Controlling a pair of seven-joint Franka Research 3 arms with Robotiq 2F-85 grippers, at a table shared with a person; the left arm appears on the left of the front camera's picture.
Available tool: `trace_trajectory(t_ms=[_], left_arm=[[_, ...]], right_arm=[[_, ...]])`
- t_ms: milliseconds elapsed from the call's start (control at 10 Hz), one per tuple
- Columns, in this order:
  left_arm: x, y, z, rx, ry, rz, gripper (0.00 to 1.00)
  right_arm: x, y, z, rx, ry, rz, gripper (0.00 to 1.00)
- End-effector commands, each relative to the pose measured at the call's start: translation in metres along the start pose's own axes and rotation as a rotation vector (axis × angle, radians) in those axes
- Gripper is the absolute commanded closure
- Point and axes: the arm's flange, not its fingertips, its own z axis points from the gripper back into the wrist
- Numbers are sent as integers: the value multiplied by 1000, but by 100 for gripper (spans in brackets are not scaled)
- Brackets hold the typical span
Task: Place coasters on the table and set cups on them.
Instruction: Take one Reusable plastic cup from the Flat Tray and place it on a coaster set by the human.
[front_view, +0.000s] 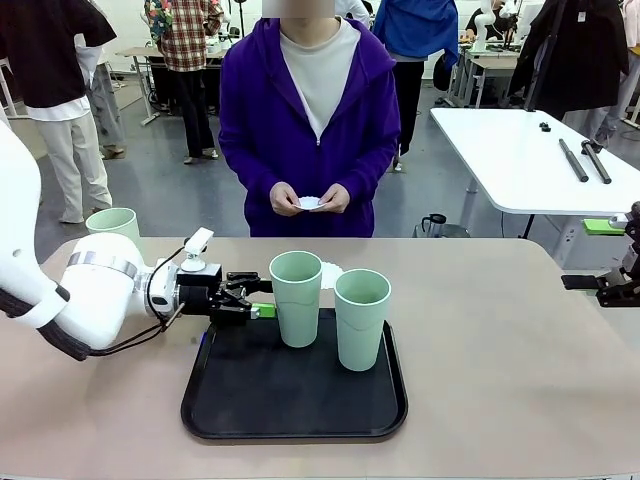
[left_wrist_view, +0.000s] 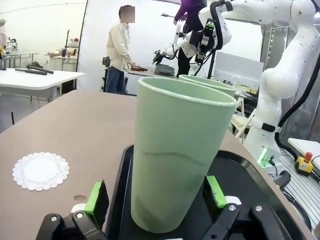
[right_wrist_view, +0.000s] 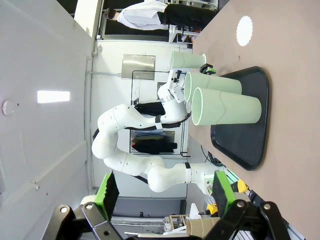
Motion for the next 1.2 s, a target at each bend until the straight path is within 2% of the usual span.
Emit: trace_trajectory(t_ms=[0, 1100], left_arm=[[-2, 4, -13, -10, 19, 16, 0], [-22, 16, -43, -58, 72, 10, 0]], right_arm=[[1, -1, 0, 11, -2, 13, 0], [1, -1, 0, 11, -2, 13, 0]])
